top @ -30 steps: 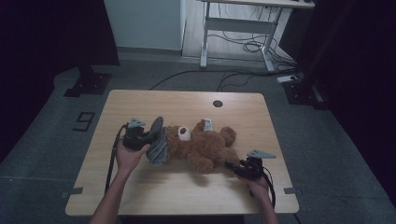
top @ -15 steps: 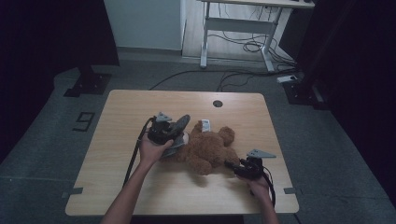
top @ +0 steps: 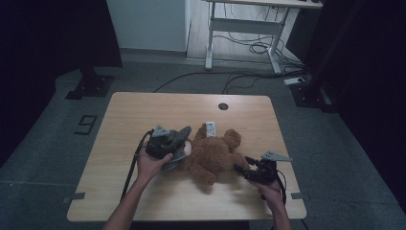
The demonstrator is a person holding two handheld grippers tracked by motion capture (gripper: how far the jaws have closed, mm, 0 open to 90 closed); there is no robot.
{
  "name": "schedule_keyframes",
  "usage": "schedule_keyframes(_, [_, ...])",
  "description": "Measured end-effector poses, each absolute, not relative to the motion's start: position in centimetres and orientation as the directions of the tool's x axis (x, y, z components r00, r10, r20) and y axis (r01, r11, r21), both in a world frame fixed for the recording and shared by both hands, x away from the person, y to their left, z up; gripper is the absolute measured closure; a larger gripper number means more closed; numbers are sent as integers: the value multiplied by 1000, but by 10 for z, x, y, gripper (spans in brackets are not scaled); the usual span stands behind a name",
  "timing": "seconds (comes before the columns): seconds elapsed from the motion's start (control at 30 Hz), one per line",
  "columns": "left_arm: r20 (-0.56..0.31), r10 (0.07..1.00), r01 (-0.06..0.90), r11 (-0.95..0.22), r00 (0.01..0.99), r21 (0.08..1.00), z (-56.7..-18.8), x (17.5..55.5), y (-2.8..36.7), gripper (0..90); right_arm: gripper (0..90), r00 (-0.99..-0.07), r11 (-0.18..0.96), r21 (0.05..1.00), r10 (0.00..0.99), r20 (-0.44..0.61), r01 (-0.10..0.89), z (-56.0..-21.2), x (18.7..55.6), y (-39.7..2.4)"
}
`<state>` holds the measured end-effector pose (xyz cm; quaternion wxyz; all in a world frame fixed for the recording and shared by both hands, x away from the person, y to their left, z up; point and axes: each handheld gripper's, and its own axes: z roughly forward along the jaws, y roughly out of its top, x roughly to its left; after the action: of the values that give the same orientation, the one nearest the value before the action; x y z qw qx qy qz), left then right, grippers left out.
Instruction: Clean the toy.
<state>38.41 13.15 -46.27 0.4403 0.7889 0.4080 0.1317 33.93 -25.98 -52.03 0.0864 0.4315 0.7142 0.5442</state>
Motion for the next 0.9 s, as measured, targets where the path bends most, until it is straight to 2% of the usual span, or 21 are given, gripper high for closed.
schedule_keyframes(0.23, [-147,745,512,-287,651,810,-466,365,134,770,208,-639,50,872,701,316,486,-498,344,-244])
schedule_keyframes(0.43, [-147,739,509,-293,658,810,-468,358,136,770,184,-682,162,842,673,287,515,-511,362,-211])
schedule_keyframes(0.5, [-151,738,514,-293,658,806,-468,359,137,770,187,-696,171,830,647,311,530,-516,367,-204])
schedule_keyframes(0.63, [-153,739,513,-289,656,808,-468,359,137,769,267,-709,177,819,619,339,546,-524,373,-197])
schedule_keyframes(0.8, [-127,755,500,-289,643,816,-466,364,134,770,510,-698,141,832,627,344,537,-526,376,-198])
schedule_keyframes(0.9, [-105,771,493,-290,628,820,-461,374,130,770,574,-671,104,848,664,330,520,-524,380,-196])
